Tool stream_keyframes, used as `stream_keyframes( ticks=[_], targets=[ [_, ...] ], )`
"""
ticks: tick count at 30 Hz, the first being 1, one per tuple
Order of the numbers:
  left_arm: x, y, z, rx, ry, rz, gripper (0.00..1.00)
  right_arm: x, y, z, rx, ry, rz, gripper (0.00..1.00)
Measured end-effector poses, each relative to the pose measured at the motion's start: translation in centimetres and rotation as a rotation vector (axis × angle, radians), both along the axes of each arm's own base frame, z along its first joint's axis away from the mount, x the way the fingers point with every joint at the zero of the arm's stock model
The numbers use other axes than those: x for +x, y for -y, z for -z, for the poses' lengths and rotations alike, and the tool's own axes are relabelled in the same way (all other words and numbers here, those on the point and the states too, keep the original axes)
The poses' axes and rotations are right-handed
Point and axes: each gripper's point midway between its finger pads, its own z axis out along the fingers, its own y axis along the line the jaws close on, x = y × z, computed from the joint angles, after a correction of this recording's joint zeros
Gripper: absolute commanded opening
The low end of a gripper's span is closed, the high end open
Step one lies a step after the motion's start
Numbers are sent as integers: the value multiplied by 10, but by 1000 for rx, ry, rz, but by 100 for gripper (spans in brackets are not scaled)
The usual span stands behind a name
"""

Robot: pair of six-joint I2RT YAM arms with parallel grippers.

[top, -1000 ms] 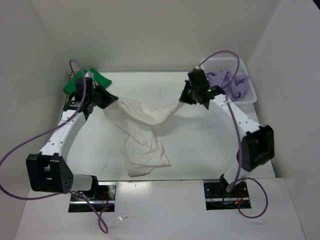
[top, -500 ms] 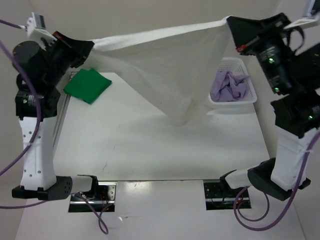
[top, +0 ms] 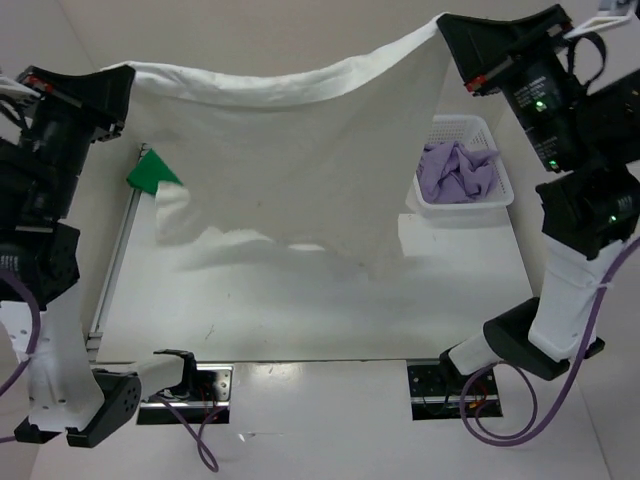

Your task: Fold and stack the t-shirts

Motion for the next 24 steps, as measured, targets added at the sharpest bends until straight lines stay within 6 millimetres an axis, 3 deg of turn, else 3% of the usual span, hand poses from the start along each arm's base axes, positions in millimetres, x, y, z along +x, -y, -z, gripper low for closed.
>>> stream_keyframes(
  ticks=[3,7,9,12,14,16,17,19,20,21,24],
  targets=[
    [28,2,36,5,-97,4,0,38,-12,26,-41,-79,14,0],
    [87,3,116,15,-309,-5,0,119,-38,80,-114,-224,30,0],
    [125,3,155,22,-408,-14,0,168,-55,117,-154,-301,35,0],
    [187,3,224,43,-563,-28,0,257,-85,200,-217,-447,44,0],
    [225,-1,281,50,-685,-41,0,313,-100,278,-267,-574,60,4],
    [253,-13,334,44,-797,-63,0,349,-107,364,-326,-725,76,14],
    [262,-21,356,39,-844,-77,0,358,-109,404,-359,-799,80,32],
    [274,-39,394,23,-925,-105,0,362,-109,461,-417,-921,81,46],
    [277,-45,405,17,-952,-113,0,358,-108,480,-444,-969,78,52],
    [279,-51,409,12,-963,-122,0,353,-106,492,-467,-1008,74,52],
    [280,-61,404,5,-950,-140,0,327,-101,501,-516,-1055,59,54]
  ],
)
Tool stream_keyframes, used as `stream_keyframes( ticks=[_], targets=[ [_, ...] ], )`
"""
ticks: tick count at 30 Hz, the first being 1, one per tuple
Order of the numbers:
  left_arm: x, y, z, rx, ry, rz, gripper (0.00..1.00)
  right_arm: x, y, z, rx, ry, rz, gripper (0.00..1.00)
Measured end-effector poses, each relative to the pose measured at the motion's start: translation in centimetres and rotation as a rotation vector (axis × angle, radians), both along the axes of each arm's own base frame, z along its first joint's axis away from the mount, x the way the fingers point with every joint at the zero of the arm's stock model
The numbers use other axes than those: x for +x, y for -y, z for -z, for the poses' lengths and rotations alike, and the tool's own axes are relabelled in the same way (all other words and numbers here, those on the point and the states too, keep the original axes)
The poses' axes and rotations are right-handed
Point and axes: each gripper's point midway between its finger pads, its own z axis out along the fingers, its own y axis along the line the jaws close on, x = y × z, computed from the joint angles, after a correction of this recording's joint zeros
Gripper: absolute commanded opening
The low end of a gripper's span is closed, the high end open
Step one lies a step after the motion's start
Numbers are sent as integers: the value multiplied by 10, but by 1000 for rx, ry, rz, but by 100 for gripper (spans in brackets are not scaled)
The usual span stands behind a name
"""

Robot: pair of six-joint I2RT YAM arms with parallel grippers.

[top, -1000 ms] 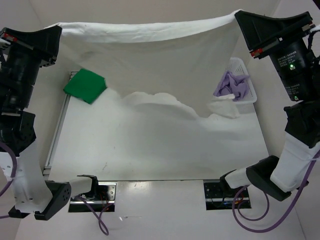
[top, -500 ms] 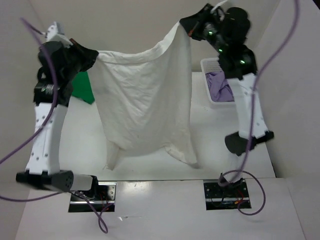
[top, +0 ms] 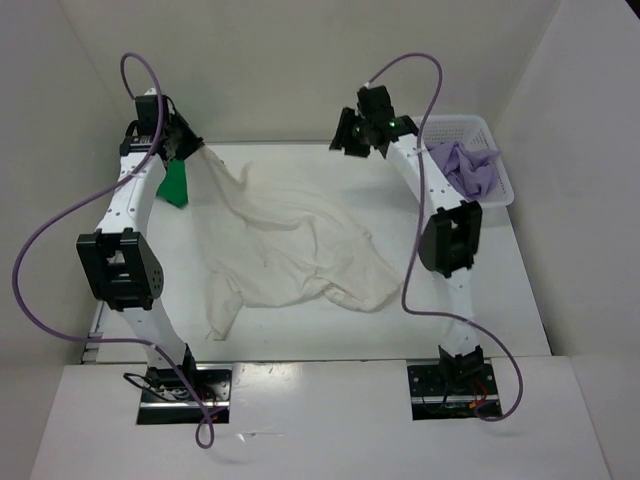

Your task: Fold and stack the t-shirts

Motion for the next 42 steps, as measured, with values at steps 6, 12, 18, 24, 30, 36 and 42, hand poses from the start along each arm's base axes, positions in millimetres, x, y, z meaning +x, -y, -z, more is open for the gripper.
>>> stream_keyframes(
  ticks=[6,12,18,24,30,36,42],
  targets=[
    [-4,0,-14,2,68,7,0,-156,32,45,-35,-191,-30,38],
    [-22,1,17,-17,3,15,0,-282,77,110,-65,-380,21,58],
    [-30,4,28,-35,-16,29,0,-330,93,160,-65,-555,100,79],
    [-37,12,7,-61,35,59,0,-321,87,192,-55,-613,147,59],
    [-46,16,-7,-75,65,68,0,-259,70,194,-65,-567,173,1],
    [-60,17,-5,-76,58,65,0,-108,56,123,-54,-290,204,0],
    [-80,18,24,-131,-14,32,3,36,70,9,-4,48,282,64]
  ],
)
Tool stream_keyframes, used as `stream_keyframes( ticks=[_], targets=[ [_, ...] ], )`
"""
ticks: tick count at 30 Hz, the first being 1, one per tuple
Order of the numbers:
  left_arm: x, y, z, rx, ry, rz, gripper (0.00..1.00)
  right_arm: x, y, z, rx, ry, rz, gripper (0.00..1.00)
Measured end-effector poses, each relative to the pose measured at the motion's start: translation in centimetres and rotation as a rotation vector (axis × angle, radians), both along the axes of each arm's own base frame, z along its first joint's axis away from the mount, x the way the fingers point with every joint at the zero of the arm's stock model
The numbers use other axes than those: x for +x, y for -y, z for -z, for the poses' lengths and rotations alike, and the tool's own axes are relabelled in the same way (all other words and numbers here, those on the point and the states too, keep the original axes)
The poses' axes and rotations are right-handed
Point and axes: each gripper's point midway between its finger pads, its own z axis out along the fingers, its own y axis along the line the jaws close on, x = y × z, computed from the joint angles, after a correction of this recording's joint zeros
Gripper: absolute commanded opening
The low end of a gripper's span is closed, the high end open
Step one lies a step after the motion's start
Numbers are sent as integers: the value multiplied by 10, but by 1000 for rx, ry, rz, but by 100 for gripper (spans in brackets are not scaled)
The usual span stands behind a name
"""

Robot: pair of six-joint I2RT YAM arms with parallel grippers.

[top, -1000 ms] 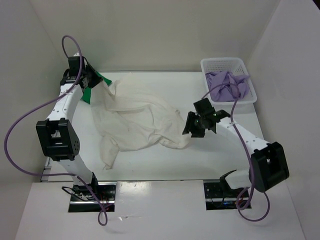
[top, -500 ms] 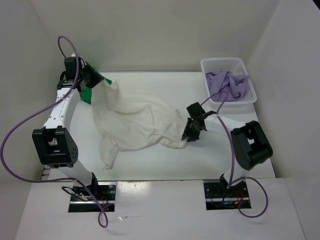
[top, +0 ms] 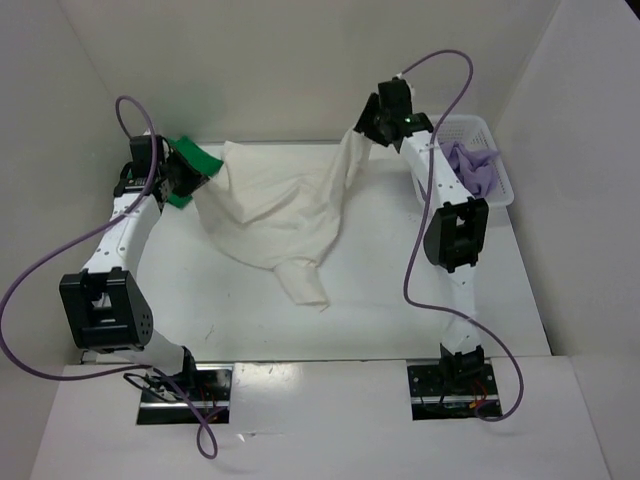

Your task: Fold and stack the t-shirts

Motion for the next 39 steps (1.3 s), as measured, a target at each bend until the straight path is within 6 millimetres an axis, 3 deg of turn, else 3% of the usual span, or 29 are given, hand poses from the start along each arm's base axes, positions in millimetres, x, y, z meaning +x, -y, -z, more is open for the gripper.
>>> stream_keyframes(
  ticks=[3,6,7,9,10,11,12,14,16,19,22,23,24,27,30,33,34,36,38,39],
  targets=[
    [-9,3,20,-37,-47,-10,4,9,7,-18,-30,38,-3,67],
    [-16,6,36,-65,-89,-22,7,-17,-2,-1,-66,-21,-49,66],
    [-17,6,40,-71,-99,-26,9,-32,-6,12,-75,-53,-74,62],
    [-19,5,44,-83,-111,-34,26,-78,-12,47,-95,-162,-132,48],
    [-19,2,44,-85,-107,-40,35,-102,-13,65,-96,-217,-162,35],
    [-19,-1,45,-85,-106,-47,42,-126,-14,82,-103,-273,-193,29],
    [-19,-4,46,-86,-105,-56,55,-152,-14,100,-97,-326,-218,22],
    [-23,-12,51,-69,-114,-71,69,-194,-8,124,-93,-415,-242,22],
    [-31,-22,57,-40,-129,-93,91,-226,-1,138,-80,-474,-253,22],
    [-41,-39,57,17,-145,-144,97,-255,3,140,-59,-497,-268,22],
    [-48,-54,46,71,-121,-194,81,-259,1,131,-32,-466,-276,19],
    [-50,-58,45,80,-117,-211,68,-257,-1,128,-25,-453,-280,19],
    [-53,-62,46,91,-115,-226,61,-255,-3,127,-17,-443,-282,18],
    [-65,-76,66,102,-158,-269,38,-255,-5,128,-5,-438,-291,12],
    [-80,-88,93,91,-231,-310,27,-256,-6,128,-4,-440,-300,11],
    [-91,-89,114,83,-283,-315,45,-256,-7,128,-3,-434,-314,9],
    [-94,-86,119,89,-294,-300,61,-256,-7,128,-4,-433,-319,12],
    [-95,-77,126,103,-313,-253,73,-256,-8,128,-1,-431,-326,24],
    [-90,-61,134,137,-332,-184,86,-256,-9,129,1,-431,-330,46],
    [-86,-52,137,153,-340,-148,88,-255,-10,130,3,-435,-329,51]
  ],
)
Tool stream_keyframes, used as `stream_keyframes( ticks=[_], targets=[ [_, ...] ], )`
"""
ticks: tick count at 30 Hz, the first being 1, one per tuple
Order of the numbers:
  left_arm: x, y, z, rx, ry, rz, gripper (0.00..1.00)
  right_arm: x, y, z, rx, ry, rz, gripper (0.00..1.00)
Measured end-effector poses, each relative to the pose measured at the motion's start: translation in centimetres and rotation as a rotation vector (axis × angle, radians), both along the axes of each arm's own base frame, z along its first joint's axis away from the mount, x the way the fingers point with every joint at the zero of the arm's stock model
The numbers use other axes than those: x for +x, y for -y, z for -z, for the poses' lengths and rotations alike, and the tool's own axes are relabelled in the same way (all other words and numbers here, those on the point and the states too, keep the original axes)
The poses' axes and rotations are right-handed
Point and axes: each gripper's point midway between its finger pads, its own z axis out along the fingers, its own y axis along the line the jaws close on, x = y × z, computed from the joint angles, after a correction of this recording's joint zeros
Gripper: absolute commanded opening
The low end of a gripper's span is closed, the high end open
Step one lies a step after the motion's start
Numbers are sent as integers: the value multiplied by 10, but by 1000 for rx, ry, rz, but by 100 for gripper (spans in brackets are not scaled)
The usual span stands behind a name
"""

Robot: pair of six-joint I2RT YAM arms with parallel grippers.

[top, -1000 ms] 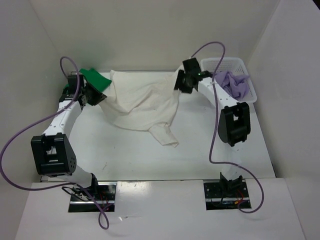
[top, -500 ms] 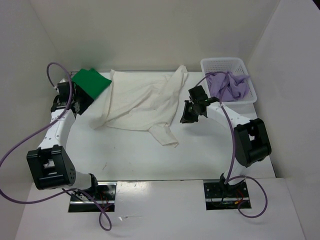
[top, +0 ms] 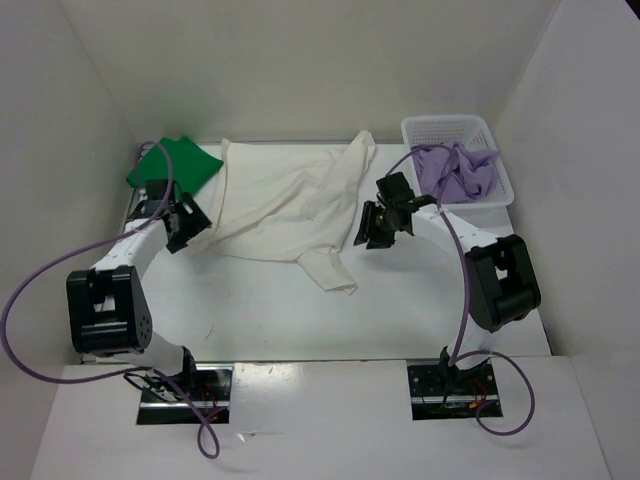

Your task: Fold and stack the t-shirts

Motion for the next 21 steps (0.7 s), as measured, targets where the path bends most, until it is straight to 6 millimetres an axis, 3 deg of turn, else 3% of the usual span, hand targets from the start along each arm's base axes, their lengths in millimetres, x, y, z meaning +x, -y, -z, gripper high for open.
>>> stream_keyframes(
  ticks=[2,5,9,14,15,20,21],
  targets=[
    [12,24,7,28,-23,88,91,2,-1,6,-5,-7,-9,60],
    [29,52,16,52,-45,190,93,3,-4,23,-7,-49,-19,64],
    [46,48,33,92,-87,209,90,-1,-8,47,-7,-113,-30,67],
    [56,37,55,125,-136,200,59,8,-18,52,32,-109,-20,67],
    [57,37,58,128,-143,204,47,14,-21,51,42,-98,-14,67],
    [57,37,62,131,-153,212,19,53,-40,50,92,-37,2,69],
    [58,36,61,133,-150,213,15,59,-43,50,99,-31,6,62]
  ],
)
